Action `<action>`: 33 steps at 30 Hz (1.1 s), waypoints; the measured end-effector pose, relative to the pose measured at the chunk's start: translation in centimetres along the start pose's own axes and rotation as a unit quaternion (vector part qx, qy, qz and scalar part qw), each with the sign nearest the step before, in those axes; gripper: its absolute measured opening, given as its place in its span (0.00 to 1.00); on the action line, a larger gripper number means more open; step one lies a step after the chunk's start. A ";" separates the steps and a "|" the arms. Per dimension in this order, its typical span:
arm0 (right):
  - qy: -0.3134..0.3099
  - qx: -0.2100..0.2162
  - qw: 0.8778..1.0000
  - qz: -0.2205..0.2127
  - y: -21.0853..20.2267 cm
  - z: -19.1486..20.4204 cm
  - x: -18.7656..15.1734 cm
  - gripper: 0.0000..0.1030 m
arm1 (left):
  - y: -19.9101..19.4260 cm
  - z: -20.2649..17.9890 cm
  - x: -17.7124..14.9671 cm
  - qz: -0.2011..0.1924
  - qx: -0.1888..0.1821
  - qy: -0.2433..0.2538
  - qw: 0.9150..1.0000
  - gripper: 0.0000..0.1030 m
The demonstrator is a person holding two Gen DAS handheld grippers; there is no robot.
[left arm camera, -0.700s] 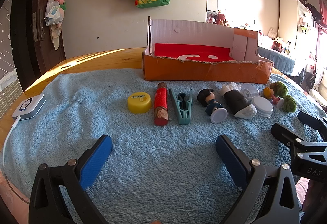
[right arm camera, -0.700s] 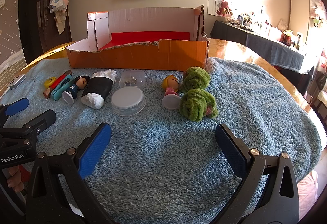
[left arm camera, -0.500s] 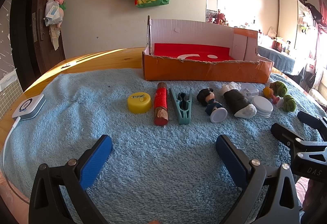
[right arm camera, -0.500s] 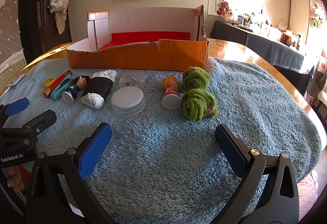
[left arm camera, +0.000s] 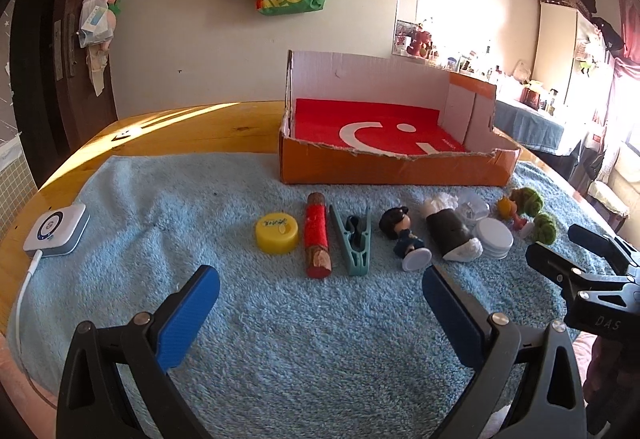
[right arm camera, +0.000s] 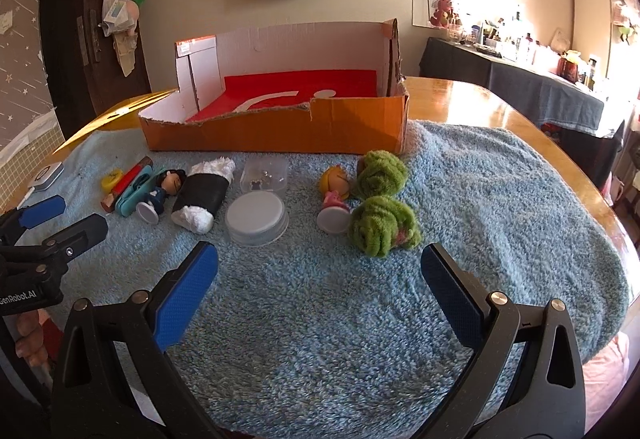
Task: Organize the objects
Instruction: 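Move the right tool toward the green fuzzy balls on the towel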
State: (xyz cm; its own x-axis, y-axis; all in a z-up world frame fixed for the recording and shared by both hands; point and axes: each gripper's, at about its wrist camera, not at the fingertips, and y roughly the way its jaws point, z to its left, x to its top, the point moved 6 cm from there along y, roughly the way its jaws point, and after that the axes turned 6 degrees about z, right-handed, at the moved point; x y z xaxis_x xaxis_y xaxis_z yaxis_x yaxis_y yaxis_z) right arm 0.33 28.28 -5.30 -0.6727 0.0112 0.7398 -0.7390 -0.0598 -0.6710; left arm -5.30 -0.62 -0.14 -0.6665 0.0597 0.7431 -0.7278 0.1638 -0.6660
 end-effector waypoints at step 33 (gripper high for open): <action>-0.016 -0.016 0.996 0.084 3.1 -5.4 1.4 1.00 | 6.4 5.3 3.2 0.144 -0.023 0.135 0.980 0.97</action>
State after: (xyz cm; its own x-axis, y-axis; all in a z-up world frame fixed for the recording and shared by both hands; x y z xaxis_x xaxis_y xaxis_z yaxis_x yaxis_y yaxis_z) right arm -3.07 33.46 -6.57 -0.7859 -0.0271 0.6178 -0.6173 -0.0256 -0.7863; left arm -12.98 -4.62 -2.38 -0.7713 0.3674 0.5198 -0.5044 0.1453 -0.8511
